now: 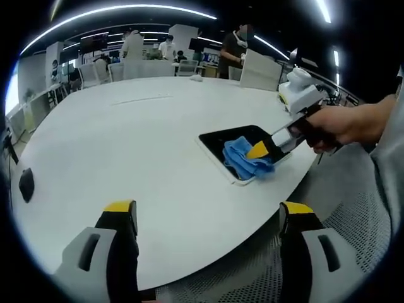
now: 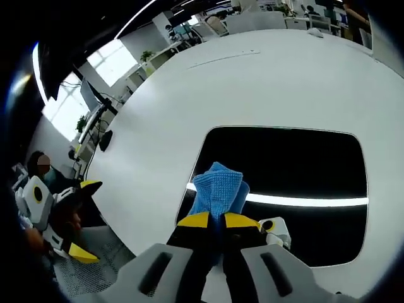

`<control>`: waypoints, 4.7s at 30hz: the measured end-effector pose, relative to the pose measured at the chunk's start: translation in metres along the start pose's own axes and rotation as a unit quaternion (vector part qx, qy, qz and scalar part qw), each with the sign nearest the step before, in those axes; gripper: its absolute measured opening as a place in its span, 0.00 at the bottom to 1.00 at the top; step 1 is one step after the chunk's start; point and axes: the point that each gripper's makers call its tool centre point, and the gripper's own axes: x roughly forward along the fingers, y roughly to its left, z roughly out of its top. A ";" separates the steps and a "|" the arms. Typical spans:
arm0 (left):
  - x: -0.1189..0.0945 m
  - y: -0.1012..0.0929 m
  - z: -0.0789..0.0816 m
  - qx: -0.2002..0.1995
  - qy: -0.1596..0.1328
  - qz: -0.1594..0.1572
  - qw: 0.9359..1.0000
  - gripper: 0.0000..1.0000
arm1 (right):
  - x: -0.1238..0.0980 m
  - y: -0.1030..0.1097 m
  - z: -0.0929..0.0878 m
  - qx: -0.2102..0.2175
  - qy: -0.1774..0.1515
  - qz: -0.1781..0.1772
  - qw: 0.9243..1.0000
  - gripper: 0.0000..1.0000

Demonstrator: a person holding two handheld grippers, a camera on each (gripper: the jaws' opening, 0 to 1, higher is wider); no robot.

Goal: Wipe the mirror surface with the cleaning cloth until all visible marks leave the cleaned area.

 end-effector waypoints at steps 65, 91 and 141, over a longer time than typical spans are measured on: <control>0.001 -0.004 0.000 0.002 0.009 -0.005 1.000 0.91 | 0.037 -0.001 0.049 0.010 0.008 0.002 1.000 0.00; 0.002 -0.001 -0.002 0.005 0.014 -0.002 1.000 0.91 | 0.048 -0.016 0.084 0.018 0.000 -0.004 1.000 0.00; 0.002 -0.004 0.002 0.001 0.003 -0.006 1.000 0.96 | 0.018 -0.059 0.078 0.020 -0.001 -0.028 0.999 0.00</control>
